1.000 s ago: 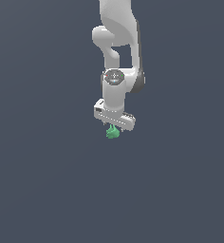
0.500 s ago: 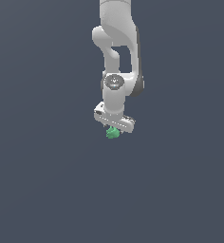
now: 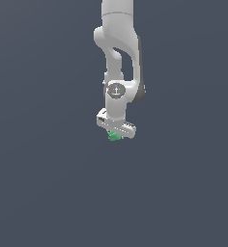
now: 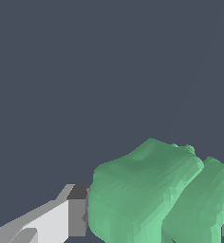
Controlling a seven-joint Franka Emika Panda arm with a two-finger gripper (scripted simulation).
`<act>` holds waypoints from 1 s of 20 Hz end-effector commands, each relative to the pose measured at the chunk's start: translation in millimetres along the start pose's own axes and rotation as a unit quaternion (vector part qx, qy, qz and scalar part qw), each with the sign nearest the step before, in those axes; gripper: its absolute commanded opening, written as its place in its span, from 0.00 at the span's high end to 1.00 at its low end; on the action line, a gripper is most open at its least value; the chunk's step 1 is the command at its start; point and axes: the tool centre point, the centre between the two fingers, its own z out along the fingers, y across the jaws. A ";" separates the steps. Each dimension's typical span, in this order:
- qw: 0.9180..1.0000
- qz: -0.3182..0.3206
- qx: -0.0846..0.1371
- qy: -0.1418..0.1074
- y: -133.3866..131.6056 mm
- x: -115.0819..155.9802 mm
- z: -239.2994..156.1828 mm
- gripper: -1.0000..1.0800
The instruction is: Pick up the object and move it to a goal position.
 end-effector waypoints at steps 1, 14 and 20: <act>1.000 0.000 0.000 0.000 0.1 0.2 1.2 1.00; 1.000 0.000 0.003 0.007 -0.3 4.8 -1.2 1.00; 0.999 0.001 0.017 0.038 0.6 28.6 -9.2 1.00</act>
